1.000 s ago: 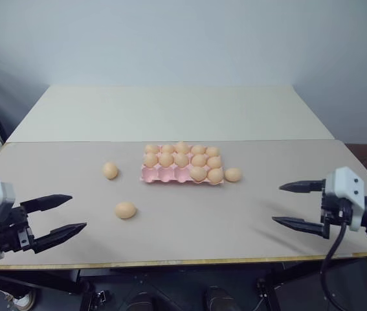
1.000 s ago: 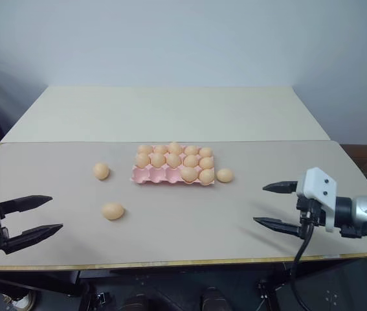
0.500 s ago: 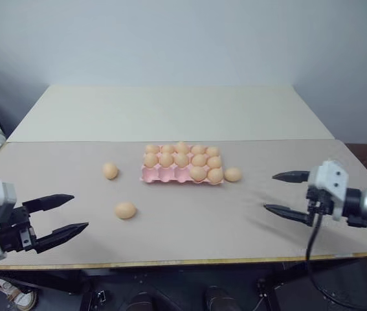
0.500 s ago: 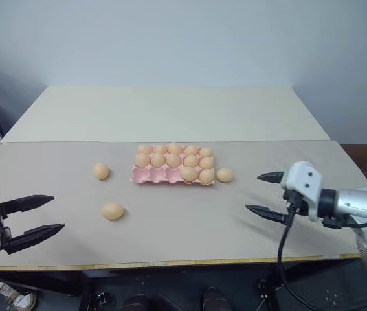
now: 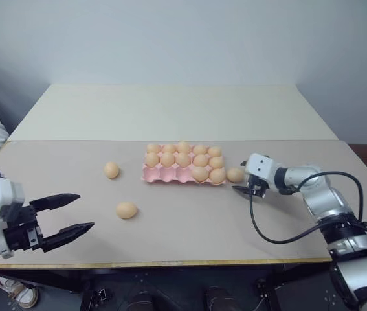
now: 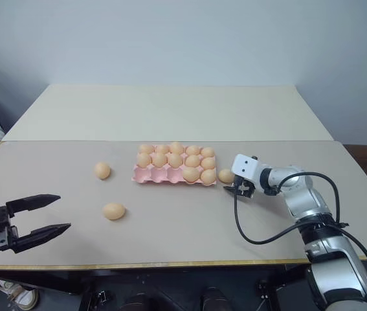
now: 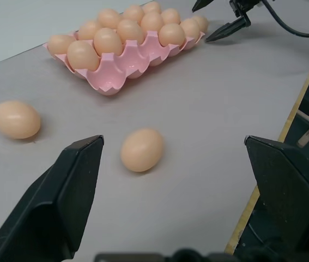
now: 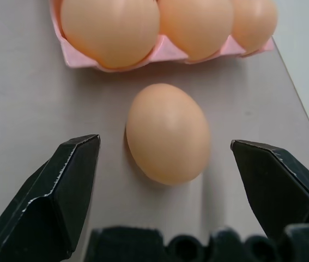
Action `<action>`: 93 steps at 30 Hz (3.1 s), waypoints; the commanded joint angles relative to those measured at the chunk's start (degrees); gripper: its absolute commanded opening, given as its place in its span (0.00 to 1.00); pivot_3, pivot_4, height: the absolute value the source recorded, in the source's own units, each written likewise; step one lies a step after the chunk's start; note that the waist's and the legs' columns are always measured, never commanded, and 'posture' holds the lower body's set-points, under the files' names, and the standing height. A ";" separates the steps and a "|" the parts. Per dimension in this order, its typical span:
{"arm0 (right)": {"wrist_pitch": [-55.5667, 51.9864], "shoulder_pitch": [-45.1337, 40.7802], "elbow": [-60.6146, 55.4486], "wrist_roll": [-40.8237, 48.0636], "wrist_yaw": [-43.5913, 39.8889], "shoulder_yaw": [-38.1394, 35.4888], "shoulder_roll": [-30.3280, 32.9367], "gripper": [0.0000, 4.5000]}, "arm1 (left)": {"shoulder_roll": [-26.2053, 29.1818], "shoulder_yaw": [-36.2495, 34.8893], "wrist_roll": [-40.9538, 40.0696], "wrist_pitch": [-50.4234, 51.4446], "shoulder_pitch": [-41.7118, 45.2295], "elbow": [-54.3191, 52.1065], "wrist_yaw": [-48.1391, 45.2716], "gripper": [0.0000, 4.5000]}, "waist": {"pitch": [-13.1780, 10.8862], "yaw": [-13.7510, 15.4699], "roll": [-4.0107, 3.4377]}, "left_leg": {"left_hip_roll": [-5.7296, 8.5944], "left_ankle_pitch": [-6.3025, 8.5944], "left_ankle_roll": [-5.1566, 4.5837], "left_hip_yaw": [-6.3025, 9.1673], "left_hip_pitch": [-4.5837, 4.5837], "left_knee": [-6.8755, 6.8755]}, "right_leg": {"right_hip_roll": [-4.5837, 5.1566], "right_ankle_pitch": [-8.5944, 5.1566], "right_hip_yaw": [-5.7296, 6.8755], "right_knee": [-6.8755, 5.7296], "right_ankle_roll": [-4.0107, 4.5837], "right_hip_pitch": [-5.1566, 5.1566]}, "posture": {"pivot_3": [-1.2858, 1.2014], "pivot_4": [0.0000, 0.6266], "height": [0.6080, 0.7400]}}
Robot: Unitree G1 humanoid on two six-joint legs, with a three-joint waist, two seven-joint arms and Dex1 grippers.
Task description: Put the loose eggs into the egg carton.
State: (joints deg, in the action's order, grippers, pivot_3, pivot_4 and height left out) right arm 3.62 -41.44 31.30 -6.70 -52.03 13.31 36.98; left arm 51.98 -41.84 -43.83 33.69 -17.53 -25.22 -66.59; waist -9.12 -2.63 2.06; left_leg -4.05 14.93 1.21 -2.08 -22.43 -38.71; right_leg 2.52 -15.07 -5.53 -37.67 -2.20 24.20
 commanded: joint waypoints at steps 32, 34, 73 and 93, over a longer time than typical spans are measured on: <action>-6.95 -8.16 -12.43 0.05 4.02 3.66 -16.70 0.35 | 1.04 0.94 0.32 -1.80 3.16 -0.34 0.22 1.00 | -0.02 -1.04 -0.04 | -0.02 -0.01 0.02 0.03 0.04 -0.04 | 0.00 -0.01 0.03 -0.27 0.04 0.04 | 0.52 0.24 1.00; -7.38 -8.74 -11.34 -0.33 4.25 4.14 -17.80 0.48 | 0.82 0.65 0.41 -1.97 2.80 -0.55 0.23 1.00 | -0.03 -1.07 -0.04 | -0.02 -0.01 0.02 0.03 0.05 -0.04 | -0.01 -0.01 0.03 -0.29 0.04 0.05 | 0.52 0.24 1.00; -18.39 31.85 -47.63 34.60 -21.88 -28.87 18.72 0.99 | 1.37 -2.74 2.88 -3.02 -1.61 3.67 -2.13 1.00 | -0.04 0.11 -0.02 | -0.02 0.00 0.00 0.03 0.14 -0.02 | -0.03 -0.04 0.00 -0.09 0.02 -0.08 | 0.52 0.24 1.00; -18.55 29.22 -48.30 35.80 -19.93 -26.41 18.10 0.99 | -3.99 34.72 22.62 -17.66 28.74 25.80 -0.65 1.00 | -0.04 1.27 -0.02 | 0.03 0.02 -0.04 0.04 -0.03 -0.03 | -0.03 -0.01 0.00 0.03 -0.01 -0.04 | 0.52 0.24 1.00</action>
State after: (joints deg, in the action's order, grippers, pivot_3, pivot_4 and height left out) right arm -14.68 -12.31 -15.60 27.82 -72.33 -11.78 54.85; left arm 48.12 -8.35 -21.78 17.70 9.23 -0.83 -66.02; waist -9.16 -1.36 2.04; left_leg -4.02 14.96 1.15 -2.04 -22.47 -38.74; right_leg 2.50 -15.08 -5.53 -37.64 -2.21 24.18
